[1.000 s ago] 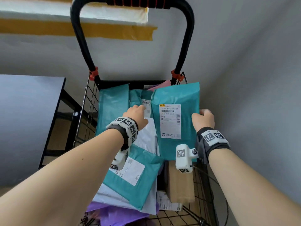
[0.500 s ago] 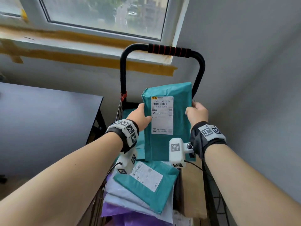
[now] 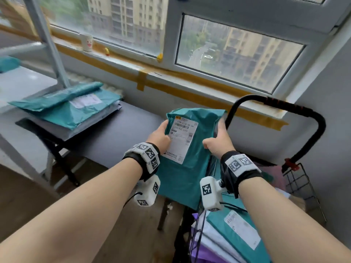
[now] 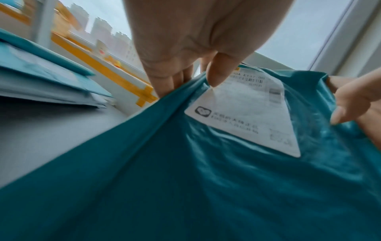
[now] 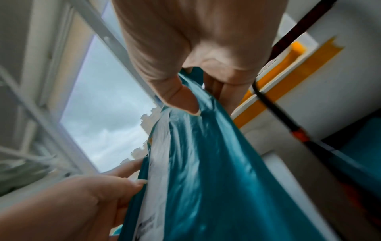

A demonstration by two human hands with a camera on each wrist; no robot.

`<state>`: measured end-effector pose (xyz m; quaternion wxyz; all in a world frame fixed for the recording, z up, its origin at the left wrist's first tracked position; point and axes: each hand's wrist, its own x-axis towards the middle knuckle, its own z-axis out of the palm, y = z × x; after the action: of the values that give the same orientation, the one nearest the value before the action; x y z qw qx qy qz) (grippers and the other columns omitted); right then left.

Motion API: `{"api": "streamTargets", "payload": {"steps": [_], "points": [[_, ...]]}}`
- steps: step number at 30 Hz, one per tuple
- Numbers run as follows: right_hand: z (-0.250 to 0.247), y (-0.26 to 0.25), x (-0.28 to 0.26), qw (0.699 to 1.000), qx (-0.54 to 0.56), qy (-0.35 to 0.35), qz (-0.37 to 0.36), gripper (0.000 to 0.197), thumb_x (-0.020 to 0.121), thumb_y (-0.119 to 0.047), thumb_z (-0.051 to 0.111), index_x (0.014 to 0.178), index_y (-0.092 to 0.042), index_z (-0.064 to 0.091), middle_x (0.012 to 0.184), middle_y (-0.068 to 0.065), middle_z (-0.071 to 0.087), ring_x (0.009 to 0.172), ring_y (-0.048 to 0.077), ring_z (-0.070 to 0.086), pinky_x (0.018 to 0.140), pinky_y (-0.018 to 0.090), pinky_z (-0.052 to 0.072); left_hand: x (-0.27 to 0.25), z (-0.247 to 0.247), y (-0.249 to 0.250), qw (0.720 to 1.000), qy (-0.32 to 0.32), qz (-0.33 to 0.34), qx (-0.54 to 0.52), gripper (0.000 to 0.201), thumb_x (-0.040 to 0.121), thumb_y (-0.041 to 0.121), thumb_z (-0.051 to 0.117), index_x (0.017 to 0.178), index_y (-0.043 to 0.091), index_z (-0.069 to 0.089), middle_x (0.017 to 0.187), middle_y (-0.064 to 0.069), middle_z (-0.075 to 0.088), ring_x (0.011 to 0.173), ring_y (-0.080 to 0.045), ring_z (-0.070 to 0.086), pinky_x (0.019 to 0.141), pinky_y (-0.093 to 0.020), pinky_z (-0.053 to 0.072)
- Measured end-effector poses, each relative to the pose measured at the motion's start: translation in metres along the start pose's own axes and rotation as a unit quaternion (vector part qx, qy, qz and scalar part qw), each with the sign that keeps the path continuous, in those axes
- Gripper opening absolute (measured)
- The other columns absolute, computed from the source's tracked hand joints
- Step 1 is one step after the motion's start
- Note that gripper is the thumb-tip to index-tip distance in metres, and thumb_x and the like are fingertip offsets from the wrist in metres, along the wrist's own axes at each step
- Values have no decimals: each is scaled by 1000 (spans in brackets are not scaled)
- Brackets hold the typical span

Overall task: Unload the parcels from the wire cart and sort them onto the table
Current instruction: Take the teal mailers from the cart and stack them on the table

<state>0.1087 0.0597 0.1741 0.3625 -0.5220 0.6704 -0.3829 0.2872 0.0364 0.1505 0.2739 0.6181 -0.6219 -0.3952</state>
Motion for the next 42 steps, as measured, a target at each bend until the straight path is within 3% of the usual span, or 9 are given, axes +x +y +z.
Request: {"api": "streamTargets", "payload": {"steps": [4, 10, 19, 23, 29, 33, 36, 39, 42], "points": [[71, -44, -10, 998, 29, -22, -44, 101, 77, 6, 53, 149, -45, 4, 97, 4, 58, 85, 22, 62, 79, 36, 56, -11, -70, -44, 998, 55, -29, -13, 61, 96, 6, 34, 149, 32, 21, 144, -6, 45, 125, -26, 47, 98, -28, 37], [155, -94, -10, 992, 80, -17, -94, 105, 71, 1, 58, 145, -52, 5, 101, 9, 59, 95, 27, 63, 88, 43, 54, -24, -157, -99, 993, 115, -38, 11, 61, 95, 5, 33, 148, 33, 26, 150, -1, 36, 133, -23, 40, 110, -29, 30], [235, -143, 23, 988, 96, -42, -111, 97, 75, 6, 54, 148, -45, 15, 146, 1, 38, 95, 16, 57, 88, 46, 55, -10, -239, -149, 975, 215, -57, 7, 53, 96, 6, 33, 144, 30, 37, 147, -3, 41, 131, -23, 41, 106, -26, 31], [276, -156, 61, 987, 134, -61, -70, 94, 75, 6, 55, 149, -38, 18, 124, -8, 41, 101, 19, 57, 90, 46, 54, 24, -272, -172, 972, 230, -46, 2, 52, 96, 7, 34, 141, 31, 41, 145, 0, 44, 129, -23, 44, 108, -28, 34], [341, -170, 141, 987, 134, -89, 19, 94, 72, -7, 64, 149, -34, 17, 138, 10, 47, 115, 28, 57, 89, 47, 53, 106, -322, -189, 968, 245, -42, -17, 49, 96, 6, 35, 139, 27, 46, 142, -2, 49, 126, -24, 48, 108, -32, 37], [368, -186, 184, 968, 135, -168, 131, 56, 88, -12, 60, 139, -12, 37, 106, 9, 63, 80, 20, 64, 61, 31, 57, 166, -356, -185, 971, 236, -41, -21, 49, 96, 6, 34, 139, 27, 45, 138, -4, 52, 124, -25, 50, 108, -35, 38], [378, -202, 210, 963, 115, -211, 118, 33, 91, -7, 58, 123, -10, 50, 99, 8, 63, 69, 17, 61, 58, 27, 55, 205, -374, -177, 971, 235, -20, -27, 50, 96, 3, 34, 139, 24, 46, 133, -3, 56, 119, -23, 52, 99, -26, 40], [385, -210, 234, 974, 154, -150, 78, 45, 89, 8, 52, 128, -14, 48, 114, 12, 62, 86, 25, 63, 69, 33, 55, 234, -389, -174, 977, 208, -9, -34, 50, 96, 2, 36, 142, 21, 42, 130, 1, 55, 115, -17, 52, 92, -21, 39], [389, -220, 255, 972, 205, -81, 75, 58, 89, 9, 51, 139, -19, 41, 119, 14, 63, 94, 27, 64, 69, 34, 57, 264, -409, -169, 984, 180, -1, -20, 48, 93, 5, 45, 139, 20, 44, 127, -4, 58, 113, -22, 56, 95, -29, 44]]}}
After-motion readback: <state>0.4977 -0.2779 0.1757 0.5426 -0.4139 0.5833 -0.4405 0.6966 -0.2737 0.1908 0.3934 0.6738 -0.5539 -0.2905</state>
